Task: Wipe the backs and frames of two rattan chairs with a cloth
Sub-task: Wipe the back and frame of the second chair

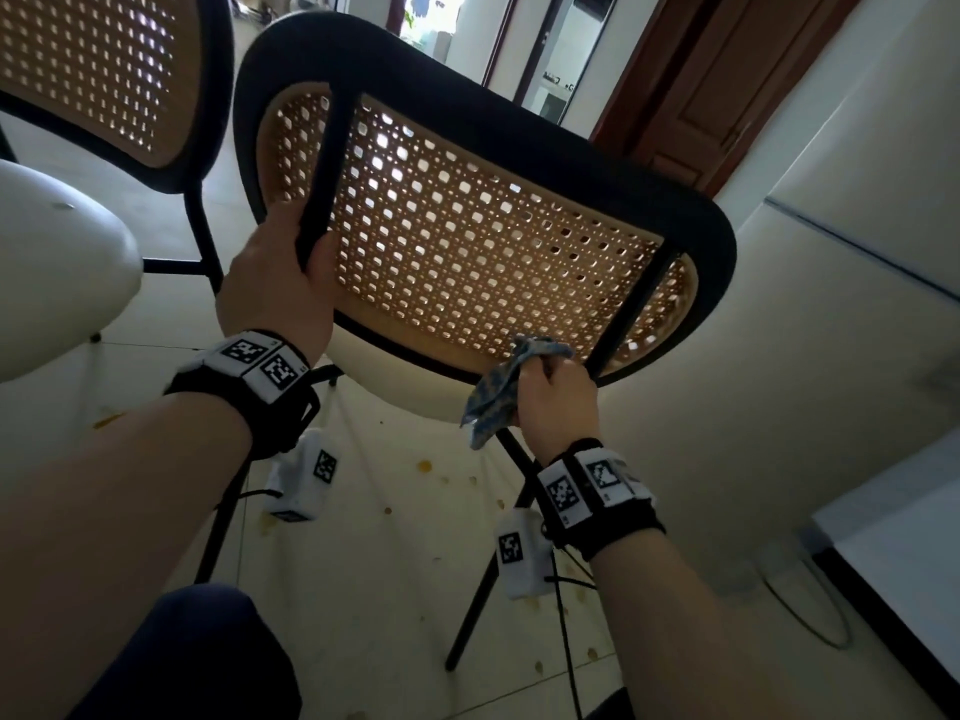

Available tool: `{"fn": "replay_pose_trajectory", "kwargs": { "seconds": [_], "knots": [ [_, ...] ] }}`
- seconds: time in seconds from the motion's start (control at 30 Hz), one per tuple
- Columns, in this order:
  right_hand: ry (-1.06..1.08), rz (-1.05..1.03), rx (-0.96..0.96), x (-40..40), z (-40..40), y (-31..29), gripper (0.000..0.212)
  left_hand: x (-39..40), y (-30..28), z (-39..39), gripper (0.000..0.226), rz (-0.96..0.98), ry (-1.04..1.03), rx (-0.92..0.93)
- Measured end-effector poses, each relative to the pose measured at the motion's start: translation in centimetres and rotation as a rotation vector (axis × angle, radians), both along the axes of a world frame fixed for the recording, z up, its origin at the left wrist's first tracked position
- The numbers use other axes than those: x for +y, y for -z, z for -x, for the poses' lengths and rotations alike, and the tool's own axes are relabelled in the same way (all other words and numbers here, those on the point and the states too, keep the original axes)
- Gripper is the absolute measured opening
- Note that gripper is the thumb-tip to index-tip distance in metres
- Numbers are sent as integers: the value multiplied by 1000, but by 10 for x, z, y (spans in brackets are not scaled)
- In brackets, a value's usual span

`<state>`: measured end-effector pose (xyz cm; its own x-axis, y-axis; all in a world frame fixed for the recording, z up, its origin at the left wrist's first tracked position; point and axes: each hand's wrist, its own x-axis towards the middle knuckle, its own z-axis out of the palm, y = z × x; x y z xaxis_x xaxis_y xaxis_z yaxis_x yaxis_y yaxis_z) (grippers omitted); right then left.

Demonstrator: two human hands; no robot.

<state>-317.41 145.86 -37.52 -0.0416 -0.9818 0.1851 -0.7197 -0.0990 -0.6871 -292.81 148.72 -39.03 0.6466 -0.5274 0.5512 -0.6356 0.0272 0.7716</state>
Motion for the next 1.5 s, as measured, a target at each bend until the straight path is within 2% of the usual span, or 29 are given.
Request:
{"fn": "replay_pose_trajectory", "kwargs": {
  "seconds": [0.07, 0.13, 0.3, 0.4, 0.57, 0.63, 0.7, 0.83, 0.93, 1.03, 1.23, 1.4, 1.5],
  "knots": [
    [-6, 157, 143, 11, 4, 2, 34, 1, 0, 2, 32, -1, 7, 26],
    [15, 315, 181, 18, 8, -1, 41, 3, 2, 5, 30, 14, 9, 62],
    [94, 610, -34, 21, 27, -21, 49, 7, -8, 11, 40, 56, 37, 150],
    [113, 675, -150, 21, 36, -28, 40, 15, -22, 27, 57, 131, 47, 147],
    [139, 771, -249, 15, 44, -42, 20, 27, -62, 51, 56, 366, 124, -73],
    [142, 776, -286, 12, 45, -48, 12, 29, -78, 63, 54, 450, 167, -214],
    [152, 752, -345, 12, 46, -53, 17, 31, -90, 76, 51, 489, 259, -326],
    [123, 756, -383, 21, 39, -64, 28, 30, -102, 99, 53, 359, 392, -477],
    [129, 750, -360, 19, 35, -66, 25, 26, -104, 105, 60, 231, 393, -518],
    [181, 655, -373, 11, 34, -64, 27, 23, -101, 110, 66, 197, 377, -539],
    [238, 621, -335, 2, 34, -64, 30, 14, -103, 105, 73, 125, 292, -647],
    [322, 646, -152, 3, 33, -68, 27, 7, -111, 108, 70, 65, 246, -668],
    [353, 713, -103, 4, 32, -74, 37, 7, -108, 107, 70, 69, 239, -648]
  ]
}}
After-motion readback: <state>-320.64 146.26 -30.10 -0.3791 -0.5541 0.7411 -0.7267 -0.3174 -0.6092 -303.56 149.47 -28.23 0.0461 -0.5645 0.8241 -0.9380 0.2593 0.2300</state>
